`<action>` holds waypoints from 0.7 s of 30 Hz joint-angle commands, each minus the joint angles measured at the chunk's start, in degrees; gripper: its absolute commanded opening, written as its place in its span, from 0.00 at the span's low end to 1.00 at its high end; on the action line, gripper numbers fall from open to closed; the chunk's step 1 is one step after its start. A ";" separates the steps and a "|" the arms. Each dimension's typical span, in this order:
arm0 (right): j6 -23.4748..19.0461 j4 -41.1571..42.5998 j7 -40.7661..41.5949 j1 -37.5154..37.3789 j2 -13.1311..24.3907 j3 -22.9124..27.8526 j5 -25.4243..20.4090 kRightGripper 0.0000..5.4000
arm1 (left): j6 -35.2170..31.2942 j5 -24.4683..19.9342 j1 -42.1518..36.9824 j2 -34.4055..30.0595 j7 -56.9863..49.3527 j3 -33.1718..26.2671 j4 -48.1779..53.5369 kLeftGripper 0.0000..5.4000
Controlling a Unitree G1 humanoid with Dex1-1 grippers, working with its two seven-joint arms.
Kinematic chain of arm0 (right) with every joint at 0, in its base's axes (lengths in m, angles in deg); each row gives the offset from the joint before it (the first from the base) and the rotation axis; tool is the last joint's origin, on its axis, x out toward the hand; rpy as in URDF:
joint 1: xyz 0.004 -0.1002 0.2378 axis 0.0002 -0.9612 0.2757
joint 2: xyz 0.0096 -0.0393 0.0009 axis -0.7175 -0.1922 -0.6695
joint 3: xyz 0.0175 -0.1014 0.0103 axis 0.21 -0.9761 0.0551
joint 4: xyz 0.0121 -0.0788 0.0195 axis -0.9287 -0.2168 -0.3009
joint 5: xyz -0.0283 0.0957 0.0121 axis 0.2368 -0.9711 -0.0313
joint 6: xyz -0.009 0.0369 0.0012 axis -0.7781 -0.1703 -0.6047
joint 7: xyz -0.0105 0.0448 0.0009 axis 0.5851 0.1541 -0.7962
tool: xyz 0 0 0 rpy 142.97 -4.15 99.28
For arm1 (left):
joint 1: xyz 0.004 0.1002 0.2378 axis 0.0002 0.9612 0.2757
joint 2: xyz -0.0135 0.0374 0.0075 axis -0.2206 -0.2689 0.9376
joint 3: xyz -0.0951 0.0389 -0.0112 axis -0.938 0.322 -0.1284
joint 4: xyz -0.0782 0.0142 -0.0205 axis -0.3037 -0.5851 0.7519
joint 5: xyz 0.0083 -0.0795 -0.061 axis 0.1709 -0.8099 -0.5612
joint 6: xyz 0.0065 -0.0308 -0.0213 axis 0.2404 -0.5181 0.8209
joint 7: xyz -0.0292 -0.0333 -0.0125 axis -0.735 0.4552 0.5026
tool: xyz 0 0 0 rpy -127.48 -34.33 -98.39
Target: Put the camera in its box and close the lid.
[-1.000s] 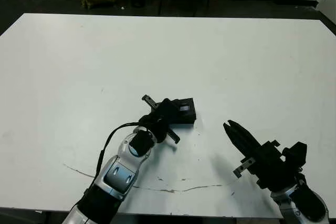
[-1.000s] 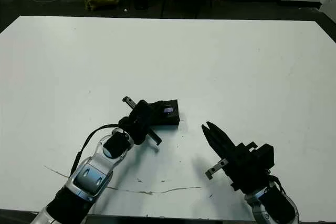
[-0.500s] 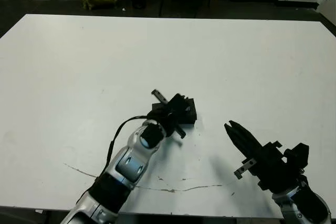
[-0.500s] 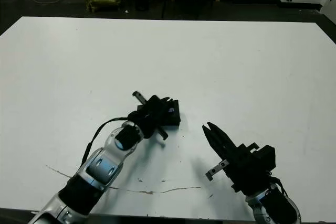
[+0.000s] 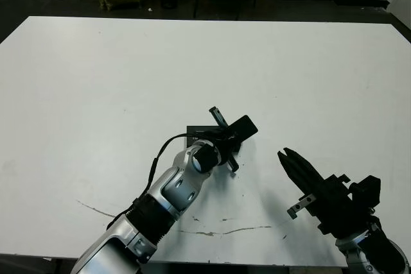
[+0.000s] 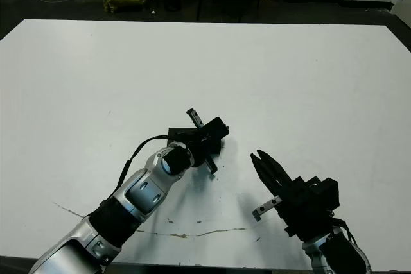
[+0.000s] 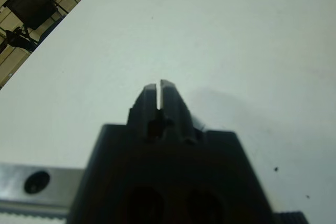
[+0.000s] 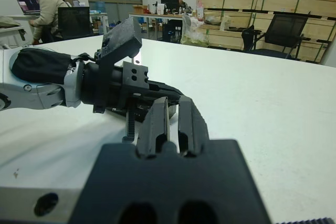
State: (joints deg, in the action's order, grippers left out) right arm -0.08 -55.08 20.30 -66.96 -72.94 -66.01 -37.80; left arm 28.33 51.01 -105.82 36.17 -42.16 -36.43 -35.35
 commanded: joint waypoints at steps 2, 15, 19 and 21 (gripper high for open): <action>0.18 -1.42 0.78 -0.04 0.34 0.45 -0.55 0.00 | -5.00 -0.39 1.32 -0.29 1.54 -0.84 -3.44 0.00; 2.05 -3.26 1.93 0.42 -0.05 0.84 -1.18 0.00 | -6.46 -8.62 4.53 -2.54 4.67 -10.75 0.13 0.00; 2.61 -3.90 2.09 0.59 -0.04 0.80 -1.30 0.00 | -7.63 -14.38 6.43 -3.18 5.00 -17.52 4.12 0.00; 2.74 -4.09 2.07 0.68 -0.04 0.83 -1.06 0.00 | -9.37 -17.15 7.28 -3.90 5.31 -20.41 7.38 0.00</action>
State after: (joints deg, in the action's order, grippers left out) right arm 2.47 -58.22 22.37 -66.32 -73.16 -65.49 -39.09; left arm 21.67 34.36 -100.74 35.05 -36.55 -54.36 -28.04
